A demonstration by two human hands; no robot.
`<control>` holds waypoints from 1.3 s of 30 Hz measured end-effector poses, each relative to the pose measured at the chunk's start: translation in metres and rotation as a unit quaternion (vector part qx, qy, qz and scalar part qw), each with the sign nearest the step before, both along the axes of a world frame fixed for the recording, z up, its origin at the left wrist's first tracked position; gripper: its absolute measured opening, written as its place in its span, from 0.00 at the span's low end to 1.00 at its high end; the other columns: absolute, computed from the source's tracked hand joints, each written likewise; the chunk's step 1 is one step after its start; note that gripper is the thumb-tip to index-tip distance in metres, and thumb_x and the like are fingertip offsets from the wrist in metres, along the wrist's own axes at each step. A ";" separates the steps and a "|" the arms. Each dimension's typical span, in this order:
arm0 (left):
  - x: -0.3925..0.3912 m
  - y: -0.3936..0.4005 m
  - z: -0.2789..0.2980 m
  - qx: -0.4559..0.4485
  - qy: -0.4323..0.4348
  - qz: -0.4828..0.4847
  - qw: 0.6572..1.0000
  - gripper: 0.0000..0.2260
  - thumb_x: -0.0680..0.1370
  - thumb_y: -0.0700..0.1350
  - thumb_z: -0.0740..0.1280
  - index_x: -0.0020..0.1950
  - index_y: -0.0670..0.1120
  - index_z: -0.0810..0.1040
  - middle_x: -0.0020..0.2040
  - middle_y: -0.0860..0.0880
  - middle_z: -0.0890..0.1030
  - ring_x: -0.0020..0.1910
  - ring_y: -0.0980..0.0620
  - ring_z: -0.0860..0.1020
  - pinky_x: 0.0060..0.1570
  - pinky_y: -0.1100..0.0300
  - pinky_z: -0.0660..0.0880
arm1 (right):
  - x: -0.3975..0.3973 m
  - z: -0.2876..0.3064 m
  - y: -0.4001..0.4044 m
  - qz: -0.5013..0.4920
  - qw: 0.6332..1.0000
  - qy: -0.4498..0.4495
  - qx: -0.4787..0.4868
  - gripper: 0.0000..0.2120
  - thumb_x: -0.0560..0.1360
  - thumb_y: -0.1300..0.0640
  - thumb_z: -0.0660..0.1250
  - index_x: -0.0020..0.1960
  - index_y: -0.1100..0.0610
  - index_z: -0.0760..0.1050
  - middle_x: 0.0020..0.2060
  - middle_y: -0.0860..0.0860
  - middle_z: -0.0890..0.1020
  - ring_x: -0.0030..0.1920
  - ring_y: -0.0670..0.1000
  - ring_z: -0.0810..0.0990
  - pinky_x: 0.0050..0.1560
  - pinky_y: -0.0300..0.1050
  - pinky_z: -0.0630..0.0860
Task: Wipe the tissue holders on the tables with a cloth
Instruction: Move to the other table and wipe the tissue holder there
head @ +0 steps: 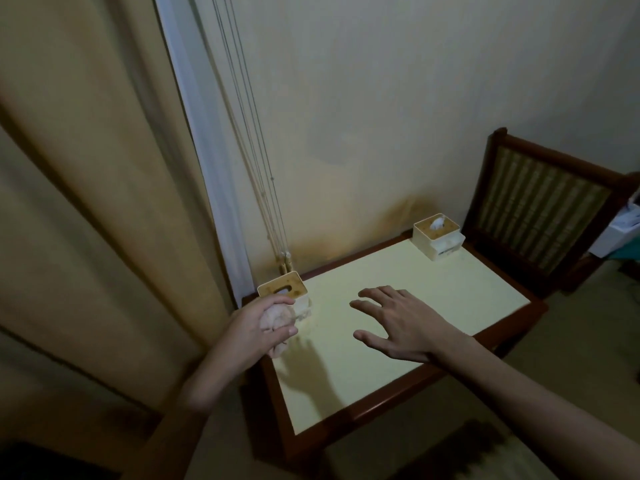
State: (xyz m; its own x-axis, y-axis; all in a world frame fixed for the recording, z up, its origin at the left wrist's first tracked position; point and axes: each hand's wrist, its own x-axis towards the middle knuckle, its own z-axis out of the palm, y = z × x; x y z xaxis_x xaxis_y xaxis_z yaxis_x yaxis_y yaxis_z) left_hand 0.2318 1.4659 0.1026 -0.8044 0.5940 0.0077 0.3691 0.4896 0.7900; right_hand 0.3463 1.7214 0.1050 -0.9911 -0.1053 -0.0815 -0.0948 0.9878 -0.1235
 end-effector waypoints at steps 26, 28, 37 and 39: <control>-0.133 0.079 -0.014 -0.058 0.007 0.029 0.998 0.19 0.71 0.51 0.74 0.59 0.57 0.73 0.48 0.55 0.78 0.45 0.59 0.78 0.40 0.72 0.73 | -0.160 -0.013 0.081 0.060 0.998 0.025 -0.015 0.30 0.77 0.35 0.48 0.74 0.48 0.62 0.70 0.48 0.67 0.69 0.50 0.64 0.65 0.46 0.64; -0.136 0.093 -0.013 -0.081 0.009 0.029 0.996 0.20 0.70 0.53 0.73 0.60 0.56 0.72 0.47 0.54 0.79 0.41 0.58 0.79 0.37 0.71 0.73 | -0.171 -0.021 0.100 0.080 0.996 0.022 -0.016 0.30 0.77 0.34 0.47 0.73 0.48 0.63 0.69 0.48 0.68 0.68 0.50 0.65 0.65 0.46 0.65; -0.135 0.184 -0.031 -0.081 0.039 0.150 0.985 0.20 0.71 0.46 0.75 0.61 0.51 0.75 0.52 0.53 0.77 0.46 0.58 0.76 0.37 0.77 0.70 | -0.216 -0.036 0.208 0.138 0.990 0.000 -0.026 0.36 0.73 0.32 0.40 0.75 0.47 0.61 0.70 0.48 0.66 0.68 0.50 0.64 0.65 0.45 0.62; -0.128 0.201 -0.038 -0.082 0.018 0.166 0.983 0.20 0.71 0.46 0.75 0.61 0.53 0.74 0.52 0.53 0.76 0.45 0.60 0.75 0.37 0.76 0.71 | -0.221 -0.041 0.222 0.145 0.989 -0.010 -0.040 0.37 0.72 0.32 0.39 0.75 0.48 0.60 0.71 0.48 0.65 0.69 0.50 0.64 0.67 0.46 0.61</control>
